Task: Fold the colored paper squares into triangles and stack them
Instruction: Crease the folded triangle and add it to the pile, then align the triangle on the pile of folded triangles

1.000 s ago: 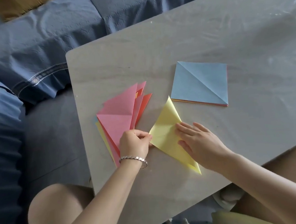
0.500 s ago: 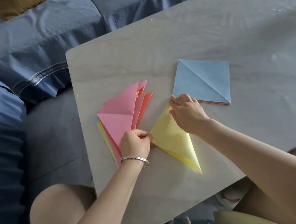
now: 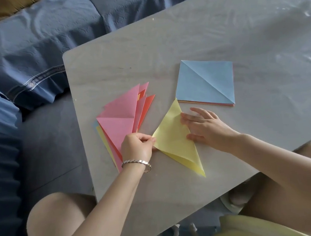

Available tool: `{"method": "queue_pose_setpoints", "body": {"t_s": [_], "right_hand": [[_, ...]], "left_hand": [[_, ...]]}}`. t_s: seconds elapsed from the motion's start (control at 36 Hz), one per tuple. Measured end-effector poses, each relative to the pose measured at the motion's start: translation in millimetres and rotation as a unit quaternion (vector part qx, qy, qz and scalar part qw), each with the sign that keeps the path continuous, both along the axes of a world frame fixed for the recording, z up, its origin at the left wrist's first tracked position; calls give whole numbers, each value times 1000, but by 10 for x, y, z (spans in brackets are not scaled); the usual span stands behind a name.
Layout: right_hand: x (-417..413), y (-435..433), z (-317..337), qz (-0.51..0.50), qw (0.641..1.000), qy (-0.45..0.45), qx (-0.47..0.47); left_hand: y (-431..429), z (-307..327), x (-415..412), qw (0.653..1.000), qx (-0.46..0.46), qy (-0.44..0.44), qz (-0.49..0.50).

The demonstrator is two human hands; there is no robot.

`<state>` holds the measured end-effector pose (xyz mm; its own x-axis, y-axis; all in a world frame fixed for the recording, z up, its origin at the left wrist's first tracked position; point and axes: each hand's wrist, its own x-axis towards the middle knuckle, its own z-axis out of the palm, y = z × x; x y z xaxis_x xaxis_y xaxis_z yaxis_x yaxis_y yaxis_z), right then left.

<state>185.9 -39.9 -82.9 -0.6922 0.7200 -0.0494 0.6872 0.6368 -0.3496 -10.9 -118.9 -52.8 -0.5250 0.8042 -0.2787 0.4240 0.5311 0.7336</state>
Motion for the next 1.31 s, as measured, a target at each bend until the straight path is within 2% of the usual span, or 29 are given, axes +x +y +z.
{"method": "queue_pose_setpoints", "body": {"t_s": [0.19, 0.56, 0.64, 0.69, 0.75, 0.81, 0.83, 0.92, 1.03, 1.11, 1.31], "right_hand": [[141, -66, 62, 48, 995, -71, -51], [233, -334, 164, 101, 975, -189, -67], [203, -325, 182, 122, 970, -199, -65], [168, -297, 248, 143, 976, -153, -61], [145, -226, 329, 117, 991, -27, -62], [154, -103, 336, 43, 993, 107, 1], [146, -20, 337, -9, 990, 139, 32], [106, 271, 326, -135, 986, 91, 34], [71, 564, 309, -164, 986, -26, -23], [26, 668, 307, -166, 983, -74, -31], [47, 761, 257, -191, 980, -53, -21]], "left_hand": [[-11, 0, 11, 1000, 0, -6, -3], [-22, -21, 34, 1000, 9, 12, -8], [-28, -29, 42, 1000, 21, 19, -11], [-34, -31, 42, 999, 35, 23, -11], [-49, -12, 46, 998, 59, 23, -11], [-73, 53, 48, 995, 95, 35, -17], [-83, 95, 44, 992, 119, 45, -19], [-76, 255, -38, 975, 198, 102, -15], [45, 440, -315, 960, 234, 156, 12], [176, 469, -569, 959, 219, 175, 36], [327, 316, -905, 967, 83, 240, 4]]}}
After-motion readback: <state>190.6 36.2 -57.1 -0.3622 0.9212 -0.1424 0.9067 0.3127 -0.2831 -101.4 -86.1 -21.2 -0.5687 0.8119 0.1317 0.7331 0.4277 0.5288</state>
